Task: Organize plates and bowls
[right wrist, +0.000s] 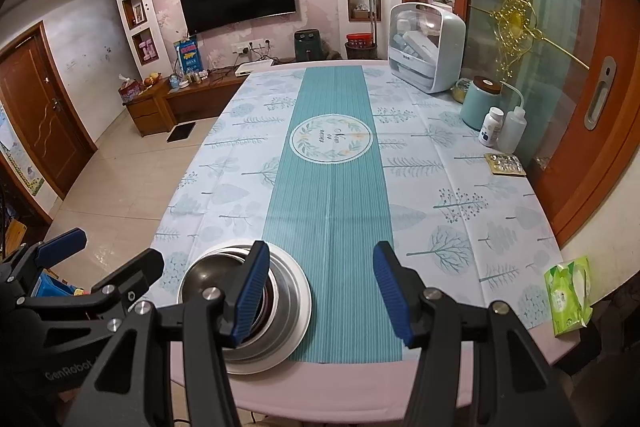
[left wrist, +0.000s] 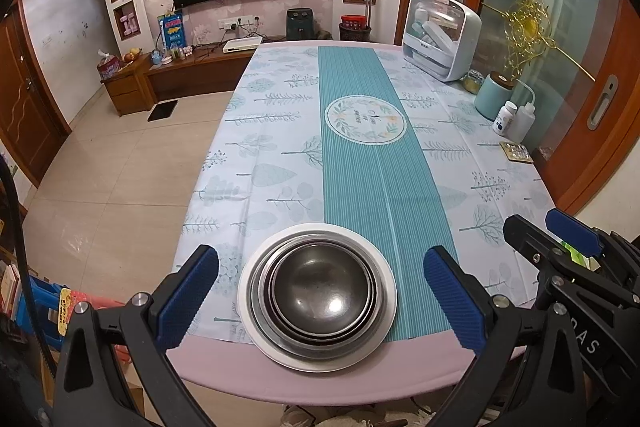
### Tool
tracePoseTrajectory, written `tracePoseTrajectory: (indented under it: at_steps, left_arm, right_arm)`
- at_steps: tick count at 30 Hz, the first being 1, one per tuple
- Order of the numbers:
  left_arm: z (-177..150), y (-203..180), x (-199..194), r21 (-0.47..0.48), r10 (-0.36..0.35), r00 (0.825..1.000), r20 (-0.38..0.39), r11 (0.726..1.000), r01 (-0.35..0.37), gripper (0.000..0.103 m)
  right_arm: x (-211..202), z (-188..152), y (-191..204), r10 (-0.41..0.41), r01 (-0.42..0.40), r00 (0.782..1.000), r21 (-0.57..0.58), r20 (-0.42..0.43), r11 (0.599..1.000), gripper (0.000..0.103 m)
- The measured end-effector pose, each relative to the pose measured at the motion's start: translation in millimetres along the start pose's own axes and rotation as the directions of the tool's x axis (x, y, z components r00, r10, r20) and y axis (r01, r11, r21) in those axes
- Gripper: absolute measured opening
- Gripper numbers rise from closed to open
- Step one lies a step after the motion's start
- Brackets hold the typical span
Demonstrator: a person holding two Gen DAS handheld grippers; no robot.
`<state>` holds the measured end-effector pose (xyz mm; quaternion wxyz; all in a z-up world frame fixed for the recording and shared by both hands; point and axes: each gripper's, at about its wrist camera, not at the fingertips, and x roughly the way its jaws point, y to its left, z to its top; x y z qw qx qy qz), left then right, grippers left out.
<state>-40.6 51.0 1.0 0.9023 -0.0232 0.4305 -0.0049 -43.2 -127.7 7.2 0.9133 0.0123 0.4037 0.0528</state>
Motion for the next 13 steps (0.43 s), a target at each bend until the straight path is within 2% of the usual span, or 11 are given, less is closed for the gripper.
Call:
tracePoseTrajectory:
  at_steps: [13]
  left_arm:
    - [-4.8, 2.2, 7.5, 0.016, 0.006, 1.0, -0.022, 1.0, -0.006, 0.102]
  right_arm:
    - [6.0, -4.4, -2.1, -0.002, 0.002, 1.0, 0.006, -0.016, 1.0, 0.054]
